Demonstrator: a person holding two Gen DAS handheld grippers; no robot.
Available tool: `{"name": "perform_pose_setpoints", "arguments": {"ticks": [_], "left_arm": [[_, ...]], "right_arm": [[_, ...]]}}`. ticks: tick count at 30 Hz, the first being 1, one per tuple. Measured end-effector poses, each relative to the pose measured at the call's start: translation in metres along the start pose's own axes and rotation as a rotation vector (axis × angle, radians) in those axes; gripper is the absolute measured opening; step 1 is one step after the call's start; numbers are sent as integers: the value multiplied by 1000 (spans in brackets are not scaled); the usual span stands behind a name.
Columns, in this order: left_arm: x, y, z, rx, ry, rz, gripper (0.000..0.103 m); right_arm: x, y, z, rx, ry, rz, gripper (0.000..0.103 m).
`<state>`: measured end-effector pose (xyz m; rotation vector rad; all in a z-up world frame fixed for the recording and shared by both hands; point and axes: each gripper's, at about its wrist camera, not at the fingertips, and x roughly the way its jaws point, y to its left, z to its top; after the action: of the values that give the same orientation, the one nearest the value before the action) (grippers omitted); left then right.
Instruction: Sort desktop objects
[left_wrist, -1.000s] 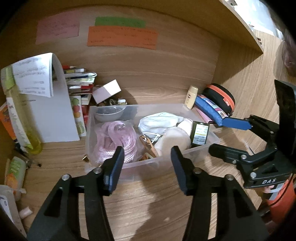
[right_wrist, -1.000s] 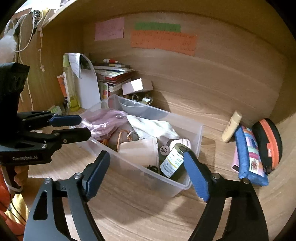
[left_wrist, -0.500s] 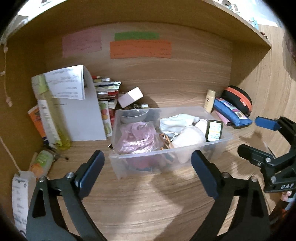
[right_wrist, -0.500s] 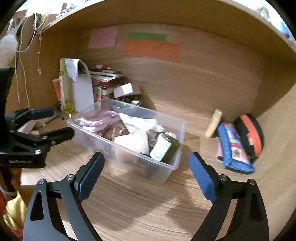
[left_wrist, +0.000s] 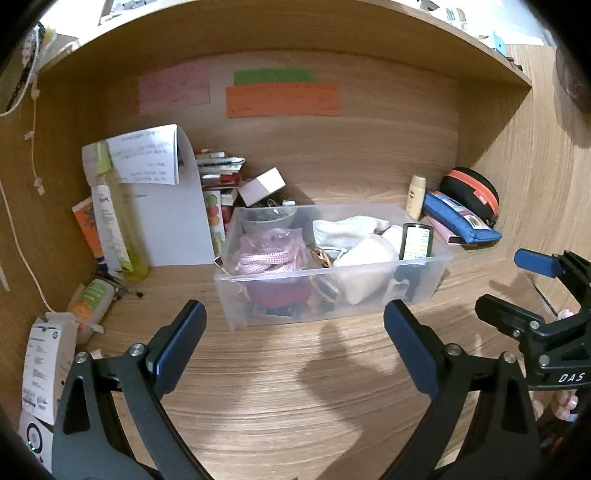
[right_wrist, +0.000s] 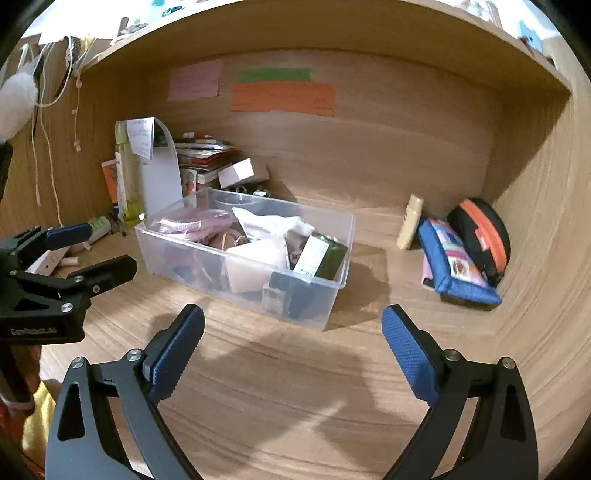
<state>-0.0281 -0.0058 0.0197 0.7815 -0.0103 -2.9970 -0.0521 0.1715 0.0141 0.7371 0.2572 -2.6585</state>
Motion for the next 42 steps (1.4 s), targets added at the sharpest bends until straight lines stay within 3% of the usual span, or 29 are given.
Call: {"name": "perform_pose_setpoints", "arguments": {"ticks": [7, 42], "left_arm": [[-1, -2, -4, -7, -16, 12, 98], [11, 0, -3, -8, 5, -11, 98]], "right_arm": [[-2, -7, -4, 55, 0, 19, 96], [5, -9, -3, 97, 24, 51, 97]]}}
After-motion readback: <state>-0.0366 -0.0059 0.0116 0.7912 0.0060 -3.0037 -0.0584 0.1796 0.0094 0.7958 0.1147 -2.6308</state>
